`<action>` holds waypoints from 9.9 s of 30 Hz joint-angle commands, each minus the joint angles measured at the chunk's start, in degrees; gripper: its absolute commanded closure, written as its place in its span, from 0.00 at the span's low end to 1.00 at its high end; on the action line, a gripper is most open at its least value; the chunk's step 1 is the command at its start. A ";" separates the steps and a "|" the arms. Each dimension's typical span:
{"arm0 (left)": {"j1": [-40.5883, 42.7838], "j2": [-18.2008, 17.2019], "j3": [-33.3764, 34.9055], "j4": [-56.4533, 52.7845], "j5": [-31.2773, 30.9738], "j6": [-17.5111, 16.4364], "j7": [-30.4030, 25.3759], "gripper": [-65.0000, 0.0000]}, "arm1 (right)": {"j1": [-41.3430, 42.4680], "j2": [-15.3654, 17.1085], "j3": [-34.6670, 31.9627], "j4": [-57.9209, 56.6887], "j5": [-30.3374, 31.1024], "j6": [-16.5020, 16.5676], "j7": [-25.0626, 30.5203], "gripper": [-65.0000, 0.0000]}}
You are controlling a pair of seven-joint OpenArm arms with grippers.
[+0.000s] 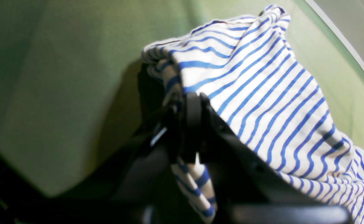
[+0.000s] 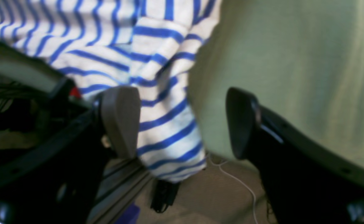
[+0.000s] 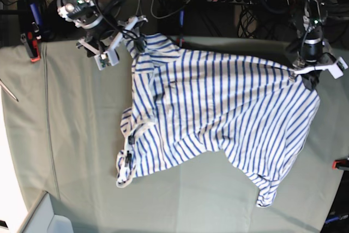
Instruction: Layout the t-shirt on the table in an organized manner, then fold the t-shirt properly
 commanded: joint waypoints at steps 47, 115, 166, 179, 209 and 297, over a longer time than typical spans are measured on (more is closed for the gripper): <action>2.63 -1.12 -0.79 4.09 -0.03 -0.51 5.72 0.59 | 3.36 1.39 -1.23 -5.82 0.74 1.53 1.03 1.00; -19.88 -0.24 4.83 -12.79 0.67 -0.07 5.81 0.99 | 7.58 1.13 8.18 -4.85 0.47 1.53 0.94 1.00; -10.56 -3.32 -1.14 -15.87 0.15 -0.43 6.60 0.38 | 9.16 0.95 8.09 -4.94 0.47 1.53 0.94 1.00; -14.69 -3.32 -1.06 -21.58 0.59 -0.51 6.69 0.53 | 9.16 1.04 8.09 -4.94 0.47 1.53 0.94 1.00; -5.99 -3.67 -3.34 -9.63 -0.03 -0.51 6.69 1.00 | 9.25 1.92 8.53 -3.71 0.47 1.53 0.94 1.00; 2.80 -0.77 -23.47 12.62 -0.12 -0.60 6.96 1.00 | -1.65 4.03 -0.35 -6.79 13.57 4.34 1.20 0.56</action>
